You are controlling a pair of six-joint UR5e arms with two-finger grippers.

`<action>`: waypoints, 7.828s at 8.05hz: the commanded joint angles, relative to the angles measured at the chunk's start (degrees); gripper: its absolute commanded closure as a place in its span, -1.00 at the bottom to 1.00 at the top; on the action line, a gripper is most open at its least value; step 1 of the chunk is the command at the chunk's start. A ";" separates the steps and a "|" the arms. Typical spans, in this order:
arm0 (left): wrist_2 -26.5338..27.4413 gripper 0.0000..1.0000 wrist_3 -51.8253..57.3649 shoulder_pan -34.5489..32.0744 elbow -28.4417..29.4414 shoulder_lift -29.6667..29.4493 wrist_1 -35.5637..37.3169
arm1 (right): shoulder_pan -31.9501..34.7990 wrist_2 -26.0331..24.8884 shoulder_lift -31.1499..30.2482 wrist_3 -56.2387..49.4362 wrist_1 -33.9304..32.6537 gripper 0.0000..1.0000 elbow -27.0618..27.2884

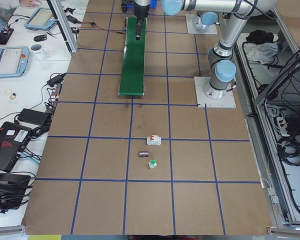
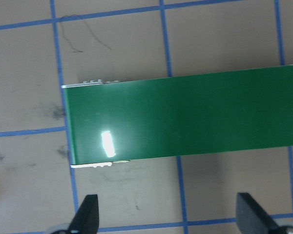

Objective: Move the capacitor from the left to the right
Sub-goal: 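Move the left gripper toward the brown capacitor on the table, then lower the left gripper and grasp the brown capacitor, then lift the capacitor toward the conveyor while the right gripper moves over the belt, then lower the capacitor onto the green belt and open the left gripper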

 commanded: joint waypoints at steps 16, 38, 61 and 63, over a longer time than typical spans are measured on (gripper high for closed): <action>-4.10 -1.00 44.18 52.19 -0.33 -34.53 30.27 | 0.26 0.18 3.30 2.99 -10.11 -1.00 0.88; -1.48 1.00 40.15 51.93 1.68 -27.90 17.45 | 0.70 0.52 3.73 13.08 -10.90 -1.00 1.67; -9.46 0.10 10.52 14.13 -17.20 -19.00 27.54 | 1.32 11.16 23.69 5.10 -27.42 -1.00 1.67; -9.90 -0.70 10.35 14.13 -17.20 -19.00 27.63 | 1.40 11.25 23.60 3.00 -27.51 -1.00 1.67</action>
